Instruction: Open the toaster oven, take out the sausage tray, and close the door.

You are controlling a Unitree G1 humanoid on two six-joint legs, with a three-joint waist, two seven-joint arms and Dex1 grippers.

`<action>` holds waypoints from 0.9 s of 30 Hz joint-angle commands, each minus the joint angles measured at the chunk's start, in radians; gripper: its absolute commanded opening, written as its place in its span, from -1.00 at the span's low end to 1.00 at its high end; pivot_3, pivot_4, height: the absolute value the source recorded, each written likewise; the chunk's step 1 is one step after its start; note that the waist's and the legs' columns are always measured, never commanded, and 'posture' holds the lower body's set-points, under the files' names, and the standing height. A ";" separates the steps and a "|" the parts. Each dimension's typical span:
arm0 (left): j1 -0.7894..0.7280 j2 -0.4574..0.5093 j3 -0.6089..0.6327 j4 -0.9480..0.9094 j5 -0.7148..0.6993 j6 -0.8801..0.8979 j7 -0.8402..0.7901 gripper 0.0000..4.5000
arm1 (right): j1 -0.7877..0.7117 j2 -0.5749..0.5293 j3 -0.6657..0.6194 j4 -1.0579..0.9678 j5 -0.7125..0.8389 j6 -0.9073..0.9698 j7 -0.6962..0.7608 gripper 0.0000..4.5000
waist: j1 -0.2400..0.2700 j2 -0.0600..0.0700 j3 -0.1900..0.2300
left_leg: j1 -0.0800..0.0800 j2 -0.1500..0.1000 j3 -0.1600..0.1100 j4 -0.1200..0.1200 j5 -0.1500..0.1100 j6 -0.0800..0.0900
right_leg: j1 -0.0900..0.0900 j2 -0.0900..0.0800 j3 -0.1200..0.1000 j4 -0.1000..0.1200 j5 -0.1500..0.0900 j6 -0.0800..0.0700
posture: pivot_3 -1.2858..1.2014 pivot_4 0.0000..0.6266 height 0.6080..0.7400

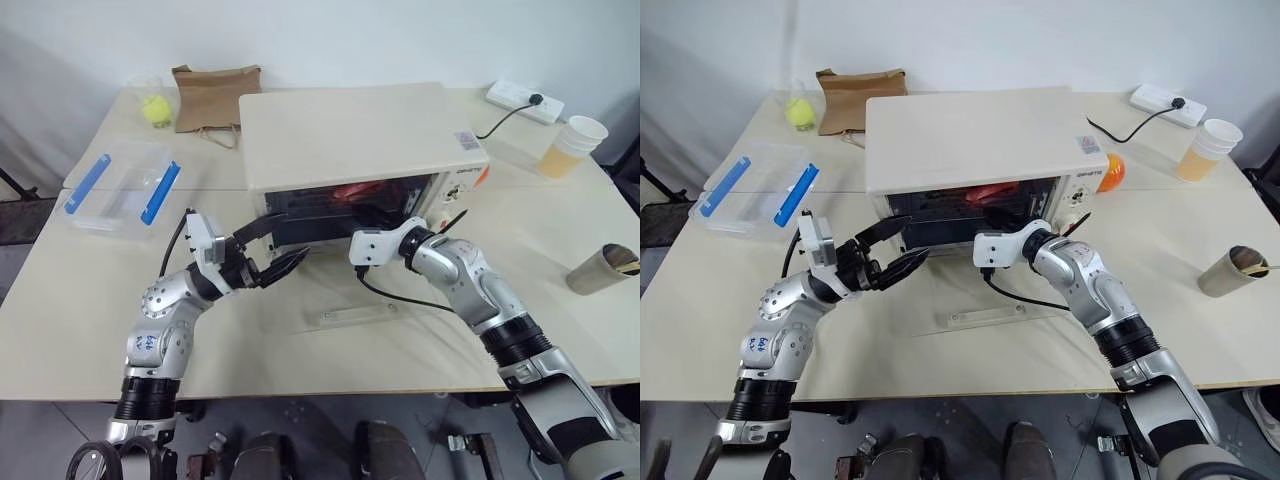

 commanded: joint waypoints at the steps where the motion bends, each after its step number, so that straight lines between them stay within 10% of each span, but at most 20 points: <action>1: -0.045 -0.012 0.013 0.012 -0.002 -0.017 0.005 0.72 | 0.000 0.015 -0.024 -0.087 0.052 -0.018 0.007 -1.00 | -0.001 0.000 0.000 | 0.000 0.000 0.000 0.000 0.000 0.000 | 0.000 0.000 0.000 0.000 0.000 0.000 | 0.03 -0.52 1.00; 27: -0.014 0.043 0.068 0.032 -0.035 0.043 -0.053 0.72 | 0.469 -0.164 -0.211 -0.582 0.158 -0.022 0.150 -1.00 | 0.030 0.000 0.000 | 0.000 0.001 0.000 0.002 0.000 0.000 | 0.001 0.000 0.001 -0.001 0.000 0.000 | 0.03 -0.52 1.00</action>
